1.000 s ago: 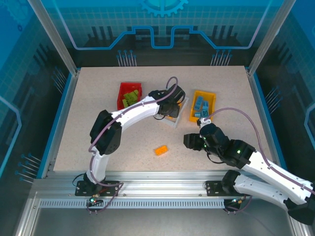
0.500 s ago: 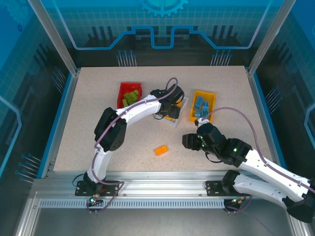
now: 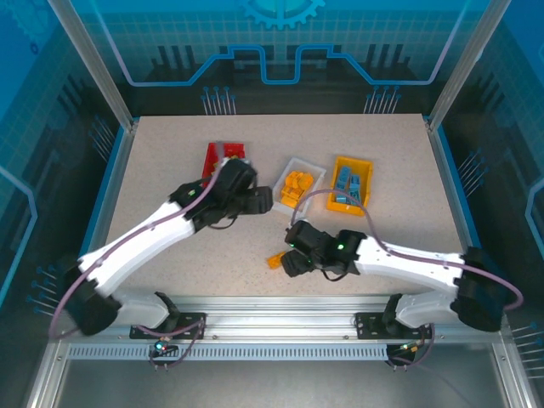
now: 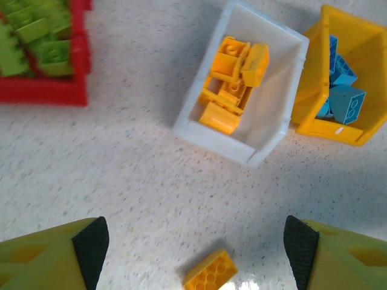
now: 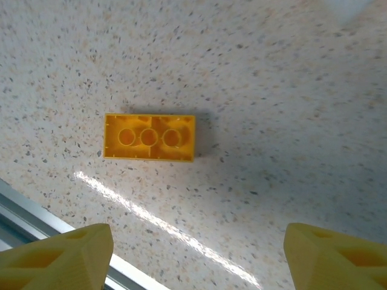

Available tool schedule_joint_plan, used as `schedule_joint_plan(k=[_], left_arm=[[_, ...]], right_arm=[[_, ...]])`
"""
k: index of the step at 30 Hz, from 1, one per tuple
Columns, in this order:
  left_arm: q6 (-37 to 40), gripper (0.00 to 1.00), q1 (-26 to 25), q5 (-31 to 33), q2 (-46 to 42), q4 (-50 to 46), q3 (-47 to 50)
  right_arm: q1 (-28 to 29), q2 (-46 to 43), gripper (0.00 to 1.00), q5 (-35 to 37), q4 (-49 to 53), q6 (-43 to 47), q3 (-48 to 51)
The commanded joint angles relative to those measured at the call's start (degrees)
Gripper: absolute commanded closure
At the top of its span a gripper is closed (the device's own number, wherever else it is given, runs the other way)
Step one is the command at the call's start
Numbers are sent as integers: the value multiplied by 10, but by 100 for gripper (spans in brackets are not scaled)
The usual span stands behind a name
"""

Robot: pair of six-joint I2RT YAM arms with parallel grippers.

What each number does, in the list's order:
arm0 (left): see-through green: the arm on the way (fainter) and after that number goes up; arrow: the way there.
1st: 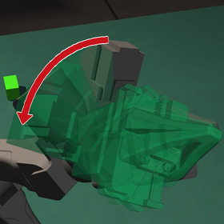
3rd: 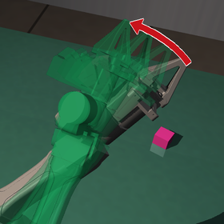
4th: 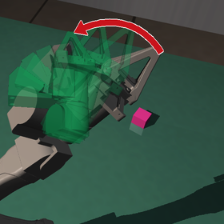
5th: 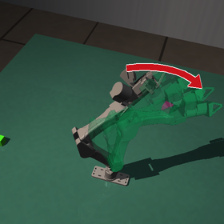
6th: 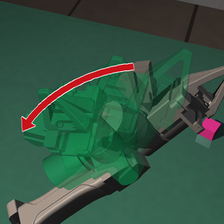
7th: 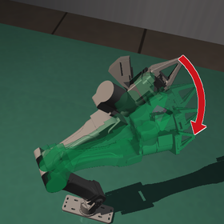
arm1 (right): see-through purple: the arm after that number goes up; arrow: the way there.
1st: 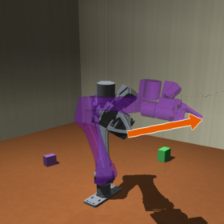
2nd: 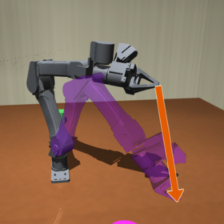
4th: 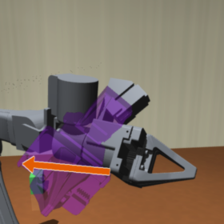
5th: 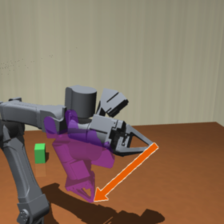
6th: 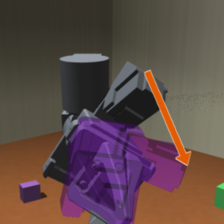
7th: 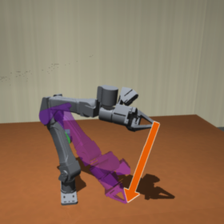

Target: Sort the legos into containers by color

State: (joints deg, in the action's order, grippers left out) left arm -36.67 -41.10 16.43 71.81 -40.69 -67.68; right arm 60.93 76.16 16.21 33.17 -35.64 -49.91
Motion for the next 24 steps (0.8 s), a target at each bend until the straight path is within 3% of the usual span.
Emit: schedule_joint_plan(k=[1,4,9,15,24], left_arm=[[-72,19,-3,26,-90,-32,97],[-106,19,-2,27,-185,-74,168],[-140,19,-2,20,-274,-131,219],[-143,19,-3,14,-288,-141,217],[-140,20,-3,5,-284,-133,219]], right_arm=[[14,61,23,-14,-26,16,-39],[25,122,20,-20,-22,16,-74],[30,209,14,-17,11,-10,-138],[33,292,13,24,79,-42,-204],[46,300,13,71,93,-52,-217]])
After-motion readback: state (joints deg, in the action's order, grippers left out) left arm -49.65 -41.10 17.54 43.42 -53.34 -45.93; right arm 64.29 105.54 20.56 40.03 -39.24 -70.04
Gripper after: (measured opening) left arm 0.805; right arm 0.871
